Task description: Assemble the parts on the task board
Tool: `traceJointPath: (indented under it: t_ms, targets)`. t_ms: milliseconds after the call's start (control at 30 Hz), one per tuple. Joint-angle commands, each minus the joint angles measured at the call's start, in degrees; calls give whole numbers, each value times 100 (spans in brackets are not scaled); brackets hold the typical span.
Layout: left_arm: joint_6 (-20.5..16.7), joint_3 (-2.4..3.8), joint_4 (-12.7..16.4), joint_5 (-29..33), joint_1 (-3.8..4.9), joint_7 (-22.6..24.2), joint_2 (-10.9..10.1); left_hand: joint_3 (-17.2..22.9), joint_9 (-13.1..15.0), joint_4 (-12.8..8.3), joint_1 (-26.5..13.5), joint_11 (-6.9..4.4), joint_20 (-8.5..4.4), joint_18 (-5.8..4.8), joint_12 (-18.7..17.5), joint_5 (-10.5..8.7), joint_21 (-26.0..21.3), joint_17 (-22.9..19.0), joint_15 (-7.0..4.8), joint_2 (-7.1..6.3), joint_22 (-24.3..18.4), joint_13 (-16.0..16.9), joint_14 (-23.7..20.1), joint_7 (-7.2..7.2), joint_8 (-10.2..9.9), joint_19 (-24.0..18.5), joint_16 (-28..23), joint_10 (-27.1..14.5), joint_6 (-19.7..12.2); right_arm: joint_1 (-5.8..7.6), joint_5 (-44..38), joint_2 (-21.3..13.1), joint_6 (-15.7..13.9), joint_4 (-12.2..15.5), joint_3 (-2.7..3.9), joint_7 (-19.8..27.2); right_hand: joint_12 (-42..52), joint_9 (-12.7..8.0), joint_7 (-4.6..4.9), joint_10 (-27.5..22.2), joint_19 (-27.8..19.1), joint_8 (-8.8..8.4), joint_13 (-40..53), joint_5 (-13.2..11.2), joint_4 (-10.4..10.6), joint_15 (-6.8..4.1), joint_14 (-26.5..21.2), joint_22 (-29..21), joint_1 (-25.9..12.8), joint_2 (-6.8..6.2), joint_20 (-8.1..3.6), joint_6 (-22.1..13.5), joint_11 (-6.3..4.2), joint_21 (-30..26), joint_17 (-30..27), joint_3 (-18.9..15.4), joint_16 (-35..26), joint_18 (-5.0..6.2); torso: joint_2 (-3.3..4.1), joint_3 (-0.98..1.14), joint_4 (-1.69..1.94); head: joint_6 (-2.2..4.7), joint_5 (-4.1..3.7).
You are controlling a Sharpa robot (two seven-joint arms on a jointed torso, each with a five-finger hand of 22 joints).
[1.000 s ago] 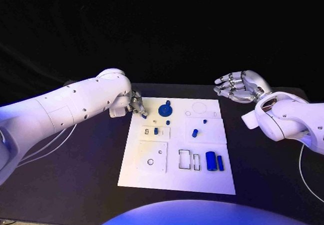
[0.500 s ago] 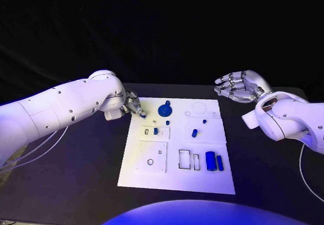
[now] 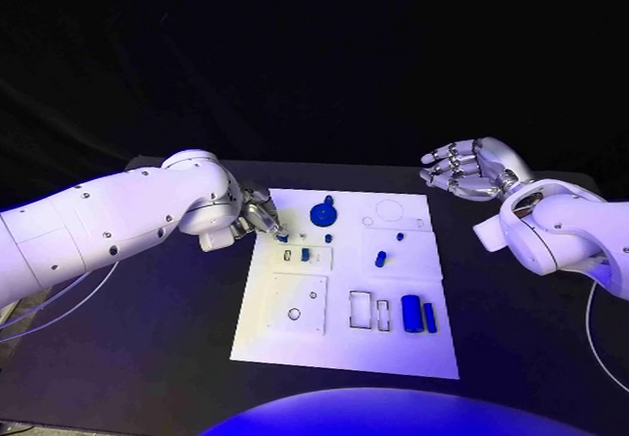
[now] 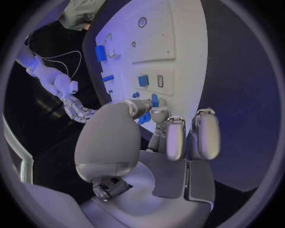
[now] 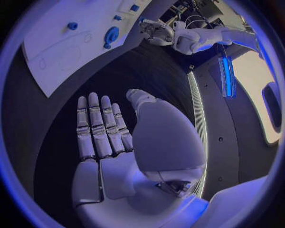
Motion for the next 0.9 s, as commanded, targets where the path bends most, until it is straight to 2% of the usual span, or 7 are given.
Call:
traceJointPath:
  t_ms: [33, 233, 367, 633, 900]
  targets:
    - [-336, 5, 126, -190, -28, 139, -26, 663, 762, -576, -53, -10, -19, -13, 73, 27, 41, 652, -59, -71, 123, 92, 360, -93, 631, 62, 27, 74, 57, -7, -31, 2, 82, 5, 1, 22, -19, -5, 324, 6, 32, 27, -8, 13, -15, -21, 13, -5, -37, 13, -13, -19, -27, -1, -5, 16, -4, 80, -2, -4, 0, 3, 21]
    - [-347, 1, 266, -422, -92, 163, -57, 788, 795, -593, -169, -44, -41, -29, 191, 33, 80, 654, -83, -130, 192, 240, 363, -134, 764, 109, 28, 178, 124, -15, -32, 3, 84, 4, 1, 24, -21, -6, 324, 6, 33, 27, -9, 19, -17, -21, 13, -10, -38, 12, -13, -20, -27, -2, -10, 18, -4, 79, 14, -8, -15, 7, 34]
    - [-264, -5, 315, -519, -137, 131, -64, 839, 816, -605, -210, -57, -50, -34, 205, 32, 94, 656, -94, -152, 216, 253, 364, -150, 820, 125, 29, 192, 144, -20, -32, 4, 85, 2, 0, 24, -21, -6, 324, 6, 34, 27, -9, 20, -17, -21, 12, -11, -38, 11, -13, -20, -27, -2, -10, 18, -4, 79, 11, -2, -14, -3, 34]
    - [-212, -26, 304, -742, -231, 47, -18, 894, 853, -615, -280, -79, -64, -40, 231, 32, 109, 658, -109, -179, 244, 281, 365, -177, 909, 142, 30, 224, 184, -24, -33, 7, 85, 3, 0, 26, -21, -6, 324, 6, 34, 27, -9, 20, -17, -21, 12, -11, -38, 11, -13, -20, -27, -2, -10, 18, -4, 79, 12, -2, -12, -33, 33]
    - [-149, -40, 278, -841, -282, -40, 16, 916, 871, -623, -313, -90, -71, -47, 238, 35, 125, 658, -117, -189, 273, 285, 366, -192, 950, 161, 30, 238, 203, -26, -34, 2, 81, 3, 0, 28, -21, -6, 324, 6, 34, 27, -9, 20, -17, -21, 12, -11, -38, 11, -13, -20, -27, -2, -10, 18, -4, 79, 15, 0, -15, -38, 37]
